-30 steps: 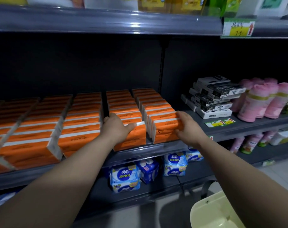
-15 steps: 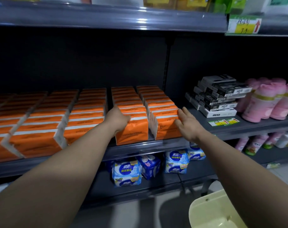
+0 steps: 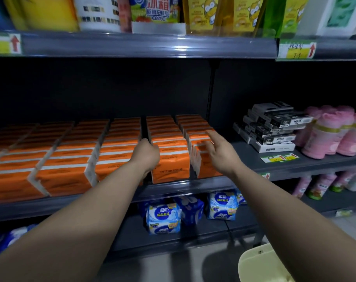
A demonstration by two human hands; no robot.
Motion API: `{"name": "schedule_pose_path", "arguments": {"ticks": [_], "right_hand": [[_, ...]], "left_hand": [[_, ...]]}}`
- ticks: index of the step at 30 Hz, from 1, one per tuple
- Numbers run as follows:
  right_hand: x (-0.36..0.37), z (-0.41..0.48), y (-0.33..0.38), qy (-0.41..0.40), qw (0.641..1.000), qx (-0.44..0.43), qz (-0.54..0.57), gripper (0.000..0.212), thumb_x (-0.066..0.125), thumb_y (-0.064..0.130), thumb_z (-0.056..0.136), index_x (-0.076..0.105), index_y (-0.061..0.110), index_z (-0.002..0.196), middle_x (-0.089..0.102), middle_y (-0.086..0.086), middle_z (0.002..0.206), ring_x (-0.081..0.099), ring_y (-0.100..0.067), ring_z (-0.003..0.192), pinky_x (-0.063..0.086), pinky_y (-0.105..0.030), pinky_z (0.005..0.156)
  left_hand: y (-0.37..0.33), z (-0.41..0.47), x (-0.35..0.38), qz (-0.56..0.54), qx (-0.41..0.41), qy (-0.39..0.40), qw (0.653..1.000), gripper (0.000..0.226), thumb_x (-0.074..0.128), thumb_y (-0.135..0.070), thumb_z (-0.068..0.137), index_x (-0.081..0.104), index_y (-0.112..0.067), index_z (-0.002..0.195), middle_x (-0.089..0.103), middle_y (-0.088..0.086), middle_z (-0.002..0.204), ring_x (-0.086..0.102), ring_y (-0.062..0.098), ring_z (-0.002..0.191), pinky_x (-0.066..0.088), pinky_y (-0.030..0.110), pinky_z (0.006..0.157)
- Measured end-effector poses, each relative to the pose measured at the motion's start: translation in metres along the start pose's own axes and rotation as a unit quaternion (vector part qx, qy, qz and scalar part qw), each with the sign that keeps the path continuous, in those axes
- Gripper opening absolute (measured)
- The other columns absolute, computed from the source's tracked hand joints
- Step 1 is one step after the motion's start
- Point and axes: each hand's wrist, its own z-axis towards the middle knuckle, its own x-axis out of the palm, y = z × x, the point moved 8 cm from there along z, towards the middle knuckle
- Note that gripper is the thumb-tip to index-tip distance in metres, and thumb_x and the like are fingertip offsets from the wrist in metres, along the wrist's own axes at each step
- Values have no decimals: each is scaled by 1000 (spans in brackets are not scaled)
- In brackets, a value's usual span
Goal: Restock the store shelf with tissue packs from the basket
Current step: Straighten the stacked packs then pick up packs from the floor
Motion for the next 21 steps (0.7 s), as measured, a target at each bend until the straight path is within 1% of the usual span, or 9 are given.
{"name": "schedule_pose_path", "arguments": {"ticks": [2,3,5,8,10,13,17,19,21], "right_hand": [[16,11,14,18,999,22,39,45,35,22,102,35,12,146,36,-6,151,32,-21,140,24,-25,110],[25,16,19,30,998,26,43,45,34,23,102,34,12,146,38,-6,150,33,-22,139,24,-26,111],[46,28,23,60,998,30,-12,45,33,25,101,35,16,146,41,-7,148,32,-24,140,19,-33,116],[71,41,17,110,980,53,-160,46,27,26,101,31,14,146,35,-10,151,15,-21,146,-1,-45,118],[77,45,17,104,973,52,-199,45,27,27,101,34,10,142,37,-10,149,15,-20,146,-4,-45,117],[80,47,17,91,971,35,-219,40,28,28,100,42,9,133,44,-9,144,27,-20,141,-3,-45,118],[79,45,19,101,972,31,-212,36,29,27,101,48,13,128,48,-8,141,36,-17,137,-4,-46,119],[78,42,21,101,973,28,-205,36,29,27,101,47,15,130,47,-7,143,35,-15,137,-6,-46,119],[77,39,25,102,973,25,-204,40,28,28,102,41,15,138,39,-7,149,28,-13,141,-8,-44,119]], "left_hand": [[-4,12,-11,-3,26,-21,999,48,46,-23,99,38,-4,142,48,15,140,51,28,121,44,29,89],[-5,18,-16,21,51,-26,998,49,49,-23,98,39,-6,143,47,13,142,47,28,127,40,30,98],[-3,31,-23,90,89,-29,992,50,51,-29,96,41,-14,143,46,9,144,45,27,130,38,33,106],[16,49,-24,193,75,-3,978,51,46,-41,95,40,-26,143,46,4,145,42,27,132,36,44,108],[26,55,-21,239,53,20,969,48,40,-45,97,39,-32,143,43,1,147,37,27,135,29,50,110],[31,55,-17,270,63,31,960,43,33,-46,99,39,-37,141,39,-5,149,32,26,137,20,53,111],[32,51,-11,303,83,41,949,42,30,-47,100,39,-41,140,30,-9,152,22,24,140,13,52,110],[32,49,-9,307,86,41,947,41,30,-47,99,40,-42,139,29,-9,152,20,24,141,13,52,109],[33,48,-9,304,84,43,948,41,30,-48,99,40,-43,138,28,-9,153,18,24,142,12,52,109]]}}
